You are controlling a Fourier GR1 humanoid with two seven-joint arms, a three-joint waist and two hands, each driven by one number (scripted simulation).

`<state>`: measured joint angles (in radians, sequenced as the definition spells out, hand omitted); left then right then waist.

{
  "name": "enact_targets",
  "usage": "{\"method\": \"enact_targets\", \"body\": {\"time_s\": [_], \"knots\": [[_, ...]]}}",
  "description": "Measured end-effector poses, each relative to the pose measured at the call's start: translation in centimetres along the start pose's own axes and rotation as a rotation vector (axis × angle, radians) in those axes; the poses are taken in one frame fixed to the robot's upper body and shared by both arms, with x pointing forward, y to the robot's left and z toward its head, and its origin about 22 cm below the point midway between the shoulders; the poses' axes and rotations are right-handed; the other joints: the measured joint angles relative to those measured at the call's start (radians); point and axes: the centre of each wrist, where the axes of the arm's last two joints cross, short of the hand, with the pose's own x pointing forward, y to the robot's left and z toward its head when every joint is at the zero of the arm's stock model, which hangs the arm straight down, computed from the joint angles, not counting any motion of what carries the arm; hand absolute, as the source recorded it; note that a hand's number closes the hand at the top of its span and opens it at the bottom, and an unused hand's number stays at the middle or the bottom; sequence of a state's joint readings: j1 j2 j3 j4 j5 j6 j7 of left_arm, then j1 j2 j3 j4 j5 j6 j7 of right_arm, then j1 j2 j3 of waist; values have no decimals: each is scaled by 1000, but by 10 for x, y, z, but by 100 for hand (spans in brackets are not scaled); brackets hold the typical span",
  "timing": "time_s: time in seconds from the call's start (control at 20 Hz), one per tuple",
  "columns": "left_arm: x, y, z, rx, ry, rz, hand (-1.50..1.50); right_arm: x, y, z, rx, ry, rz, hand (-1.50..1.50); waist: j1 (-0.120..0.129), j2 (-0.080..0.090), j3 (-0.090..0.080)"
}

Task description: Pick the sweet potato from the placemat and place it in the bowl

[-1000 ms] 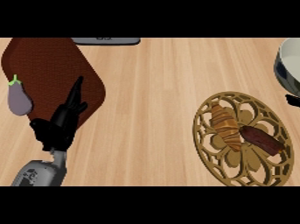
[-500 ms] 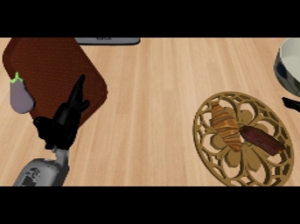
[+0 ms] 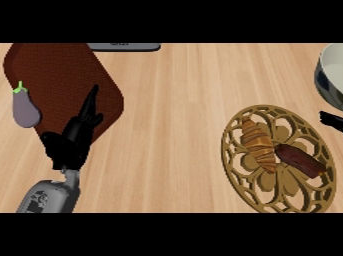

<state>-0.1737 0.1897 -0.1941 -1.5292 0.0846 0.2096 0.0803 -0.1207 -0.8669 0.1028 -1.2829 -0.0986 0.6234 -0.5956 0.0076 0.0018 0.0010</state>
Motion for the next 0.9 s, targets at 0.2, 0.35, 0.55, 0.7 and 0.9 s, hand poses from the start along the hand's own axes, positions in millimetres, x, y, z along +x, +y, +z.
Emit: {"method": "enact_targets", "body": {"time_s": [0.2, 0.35, 0.55, 0.7, 0.9], "knots": [[-4, 4, 1, -3, -5, 1, 0, -10, 6, 0, 11, 21, -30, -150, 1, 0, 0], [-5, 5, 2, -1, -5, 6, 0, -13, 14, -3, 28, 20, -52, -150, -1, 0, 0], [-1, 3, -1, -2, -1, 10, 0, -24, 24, -9, 31, 30, -71, -150, 0, 0, 0], [-2, 1, 0, -2, -2, 6, 0, -32, 30, -12, 34, 32, -79, -150, 0, 0, 0], [-3, 1, 4, 1, -4, 10, 0, -42, 41, -28, 33, 35, -61, -150, 1, 0, 0]]}}
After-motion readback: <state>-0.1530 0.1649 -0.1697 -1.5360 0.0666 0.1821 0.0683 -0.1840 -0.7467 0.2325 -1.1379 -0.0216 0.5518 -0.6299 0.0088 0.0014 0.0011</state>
